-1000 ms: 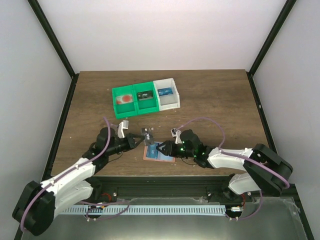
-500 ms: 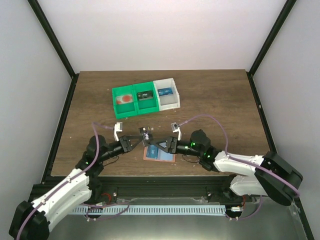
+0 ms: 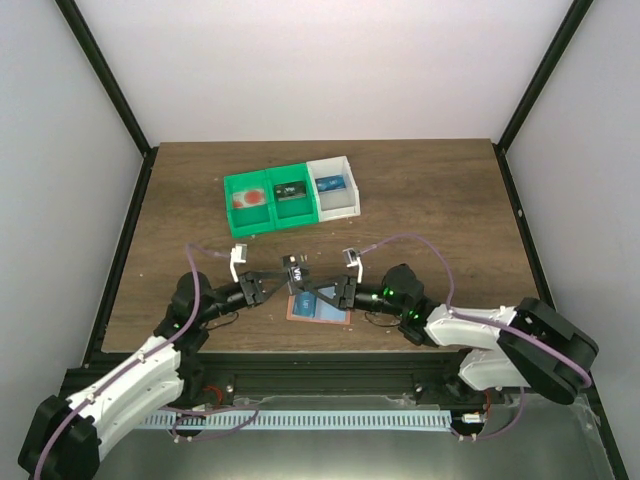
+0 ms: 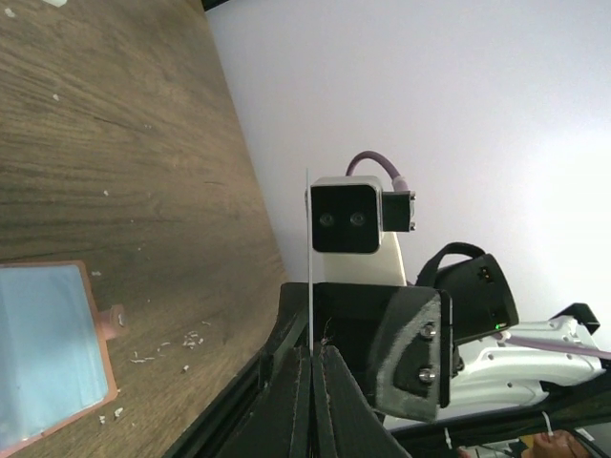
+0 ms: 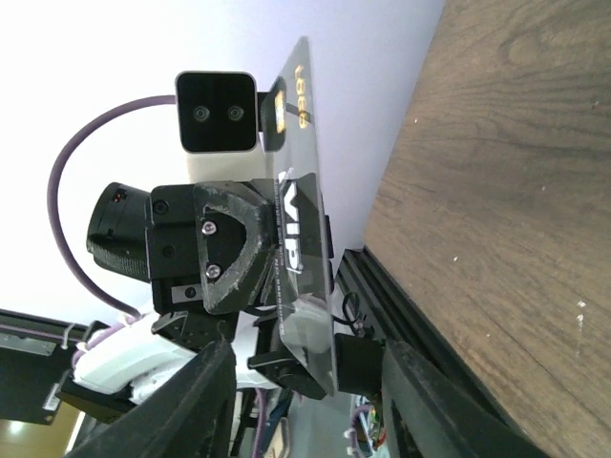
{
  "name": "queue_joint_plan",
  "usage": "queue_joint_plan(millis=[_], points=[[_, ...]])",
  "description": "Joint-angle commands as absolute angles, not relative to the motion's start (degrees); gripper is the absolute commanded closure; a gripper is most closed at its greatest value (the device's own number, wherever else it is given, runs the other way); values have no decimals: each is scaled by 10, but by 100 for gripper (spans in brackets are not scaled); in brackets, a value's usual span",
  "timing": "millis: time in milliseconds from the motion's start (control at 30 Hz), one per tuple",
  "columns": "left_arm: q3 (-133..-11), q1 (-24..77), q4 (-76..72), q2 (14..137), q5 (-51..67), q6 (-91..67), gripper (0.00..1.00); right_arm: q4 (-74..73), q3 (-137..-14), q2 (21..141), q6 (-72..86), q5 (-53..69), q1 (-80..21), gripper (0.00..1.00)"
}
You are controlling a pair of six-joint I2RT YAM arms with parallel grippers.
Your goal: Take the credit cards out of the card holder
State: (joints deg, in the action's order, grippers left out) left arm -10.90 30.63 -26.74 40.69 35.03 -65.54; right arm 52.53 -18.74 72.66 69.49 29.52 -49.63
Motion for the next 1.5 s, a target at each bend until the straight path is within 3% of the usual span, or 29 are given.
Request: queue_joint_plan(millis=[0, 167, 300, 433, 467, 667, 833, 1000, 1100, 1467], points=[[-98, 304, -304, 398, 365, -671, 100, 570, -197, 752, 702, 307, -494, 61], [-102, 303, -299, 402, 367, -671, 100, 603, -193, 785, 700, 313, -494, 78], [-109, 305, -279, 413, 371, -650, 100, 677, -172, 803, 700, 327, -492, 97], [-104, 305, -272, 416, 373, -648, 100, 687, -155, 797, 680, 339, -491, 100], [-103, 305, -267, 417, 372, -649, 98, 687, -147, 793, 673, 339, -491, 100], [-132, 303, -197, 415, 402, -607, 62, 590, -133, 725, 569, 397, -488, 100], [-178, 303, -96, 398, 484, -546, 50, 404, -181, 656, 466, 469, -484, 100], [-247, 303, 73, 354, 511, -455, 50, 255, -238, 633, 388, 520, -484, 100], [-287, 303, 166, 355, 518, -391, 51, 241, -258, 645, 377, 558, -484, 100], [-360, 303, 276, 406, 520, -281, 82, 246, -270, 661, 377, 589, -484, 99]])
